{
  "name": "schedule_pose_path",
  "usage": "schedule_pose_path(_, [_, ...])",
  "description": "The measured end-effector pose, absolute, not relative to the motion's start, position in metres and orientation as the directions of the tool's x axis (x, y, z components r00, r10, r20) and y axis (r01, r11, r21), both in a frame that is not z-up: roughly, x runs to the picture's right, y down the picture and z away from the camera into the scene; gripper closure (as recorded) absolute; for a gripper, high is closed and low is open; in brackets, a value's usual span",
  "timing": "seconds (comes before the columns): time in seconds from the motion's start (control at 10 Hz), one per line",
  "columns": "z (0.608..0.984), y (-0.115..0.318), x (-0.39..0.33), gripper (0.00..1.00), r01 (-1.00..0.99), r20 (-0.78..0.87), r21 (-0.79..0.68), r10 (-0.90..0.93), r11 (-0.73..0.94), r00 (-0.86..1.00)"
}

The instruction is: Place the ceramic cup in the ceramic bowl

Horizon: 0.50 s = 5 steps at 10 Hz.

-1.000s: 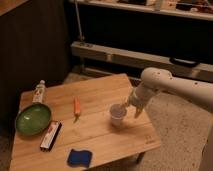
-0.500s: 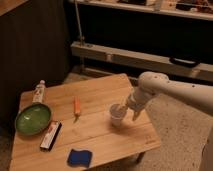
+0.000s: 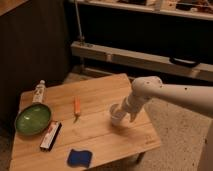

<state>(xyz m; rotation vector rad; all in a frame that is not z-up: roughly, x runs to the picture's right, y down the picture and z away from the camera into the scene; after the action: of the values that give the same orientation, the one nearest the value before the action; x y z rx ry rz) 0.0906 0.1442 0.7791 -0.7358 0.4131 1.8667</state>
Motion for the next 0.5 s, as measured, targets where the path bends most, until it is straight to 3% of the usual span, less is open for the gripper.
schedule_pose_path(0.3, [0.794, 0.151, 0.090, 0.35, -0.913, -0.635, -0.063, 0.722, -0.402, -0.274])
schedule_pose_path(0.5, [0.801, 0.148, 0.090, 0.49, -0.913, -0.620, -0.073, 0.736, -0.400, -0.273])
